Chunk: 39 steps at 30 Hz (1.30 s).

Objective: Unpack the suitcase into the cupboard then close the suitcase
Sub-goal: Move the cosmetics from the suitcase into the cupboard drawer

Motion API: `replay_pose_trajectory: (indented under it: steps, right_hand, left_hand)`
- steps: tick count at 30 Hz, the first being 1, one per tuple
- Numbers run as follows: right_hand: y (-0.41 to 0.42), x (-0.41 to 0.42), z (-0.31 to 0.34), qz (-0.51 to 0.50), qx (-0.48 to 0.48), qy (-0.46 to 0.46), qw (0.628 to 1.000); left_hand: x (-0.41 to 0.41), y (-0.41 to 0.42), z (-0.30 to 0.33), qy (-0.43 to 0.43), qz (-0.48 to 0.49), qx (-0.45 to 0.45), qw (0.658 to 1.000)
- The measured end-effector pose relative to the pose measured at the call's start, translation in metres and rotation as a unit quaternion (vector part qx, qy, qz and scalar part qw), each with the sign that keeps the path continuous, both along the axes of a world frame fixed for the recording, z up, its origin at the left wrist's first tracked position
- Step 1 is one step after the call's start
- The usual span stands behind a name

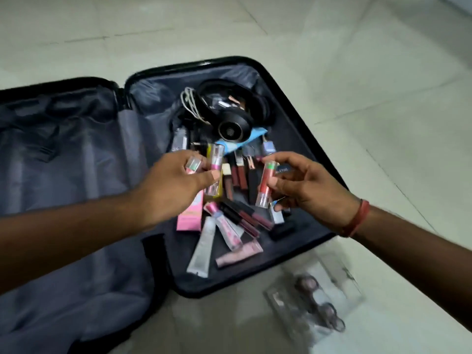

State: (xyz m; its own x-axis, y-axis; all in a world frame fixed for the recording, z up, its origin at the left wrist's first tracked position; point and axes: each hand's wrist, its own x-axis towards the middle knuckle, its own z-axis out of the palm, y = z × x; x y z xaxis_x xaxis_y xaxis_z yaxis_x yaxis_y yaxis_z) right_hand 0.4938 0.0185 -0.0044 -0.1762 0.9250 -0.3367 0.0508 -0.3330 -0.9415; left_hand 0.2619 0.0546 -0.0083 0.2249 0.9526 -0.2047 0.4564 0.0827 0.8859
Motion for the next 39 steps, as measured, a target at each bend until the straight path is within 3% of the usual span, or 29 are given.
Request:
replay_pose_trajectory:
  steps: [6, 12, 16, 19, 26, 34, 39]
  right_hand:
    - [-0.063, 0.031, -0.012, -0.026, 0.068, -0.051, 0.996]
    - [-0.102, 0.040, -0.018, -0.028, 0.153, -0.085, 0.984]
    - [-0.127, 0.053, -0.014, -0.024, 0.212, -0.149, 0.966]
    - [-0.140, 0.062, -0.018, -0.010, 0.201, -0.205, 0.958]
    - [-0.149, 0.054, -0.041, 0.006, 0.196, -0.234, 0.952]
    - [-0.153, 0.046, -0.056, 0.098, 0.294, -0.391, 0.867]
    - [-0.152, 0.044, -0.060, 0.128, 0.305, -0.418, 0.846]
  left_hand:
    - [0.028, -0.056, -0.006, 0.078, -0.004, -0.003, 0.997]
    - [0.068, -0.122, -0.022, -0.024, 0.038, -0.008, 0.999]
    - [0.078, -0.154, -0.035, -0.061, 0.084, 0.079, 0.991]
    - [0.085, -0.168, -0.039, -0.099, 0.158, 0.112, 0.976]
    - [0.093, -0.206, -0.055, -0.125, 0.241, 0.037, 0.962]
    - [0.090, -0.223, -0.069, -0.108, 0.213, 0.001, 0.971]
    - [0.088, -0.226, -0.072, -0.115, 0.209, -0.020, 0.971]
